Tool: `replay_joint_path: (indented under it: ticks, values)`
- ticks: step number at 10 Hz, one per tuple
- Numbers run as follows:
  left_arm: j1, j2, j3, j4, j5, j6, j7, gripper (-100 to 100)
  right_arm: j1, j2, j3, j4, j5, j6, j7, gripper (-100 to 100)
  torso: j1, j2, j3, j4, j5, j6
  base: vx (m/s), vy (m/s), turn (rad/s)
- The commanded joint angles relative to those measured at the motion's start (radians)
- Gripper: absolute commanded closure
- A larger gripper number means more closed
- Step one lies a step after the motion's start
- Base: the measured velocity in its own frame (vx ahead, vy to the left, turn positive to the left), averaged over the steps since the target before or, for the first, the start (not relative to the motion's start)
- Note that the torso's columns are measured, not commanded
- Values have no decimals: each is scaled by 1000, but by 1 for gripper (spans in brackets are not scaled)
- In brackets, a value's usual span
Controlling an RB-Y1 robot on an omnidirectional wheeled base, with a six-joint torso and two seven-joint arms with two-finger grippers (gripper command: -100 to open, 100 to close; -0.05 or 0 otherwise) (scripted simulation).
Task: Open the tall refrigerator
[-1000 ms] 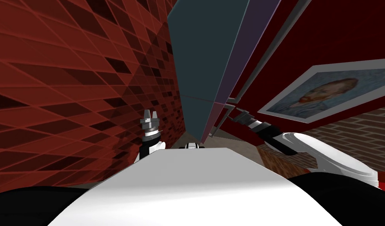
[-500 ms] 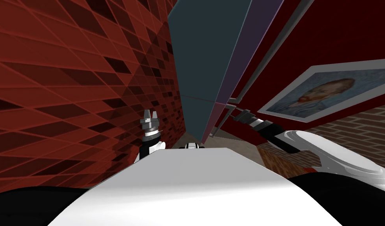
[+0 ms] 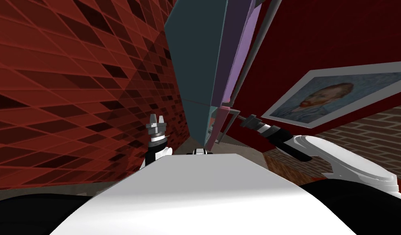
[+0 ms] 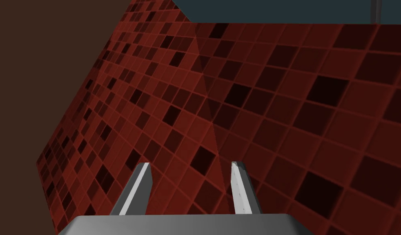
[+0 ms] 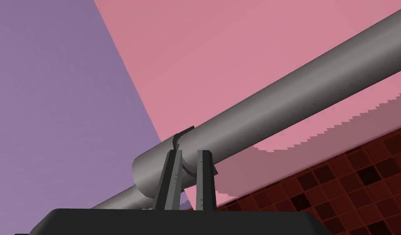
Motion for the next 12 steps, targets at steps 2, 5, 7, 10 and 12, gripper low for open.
replay_joint_path:
  ticks: [2, 5, 7, 10, 12]
  values:
    - [0, 0, 0, 0, 0, 0, 0, 0, 6, 0, 8, -50, -12, -34, 10, 100, 5, 5, 3, 0, 0, 3, -49, -339, 42]
    - [0, 0, 0, 0, 0, 0, 0, 0, 14, -1, 25, -106, -24, -77, 20, 100, 2, 9, 7, 2, -1, 3, -39, -393, 72]
    - [0, 0, 0, 0, 0, 0, 0, 0, 16, -1, 30, -125, -29, -91, 24, 100, 9, 7, 5, 1, 1, 3, -67, -264, 36]
    - [0, -1, -1, 0, 0, 0, 0, 0, 27, -4, -3, -90, -7, -46, 36, -100, 19, 3, 3, 0, 4, 4, 18, 65, -89]
    - [0, -1, -1, 0, 0, 0, 0, 0, 33, -5, -22, -68, 9, -20, 49, -100, 10, 5, 4, 1, 2, 3, 43, 222, -60]
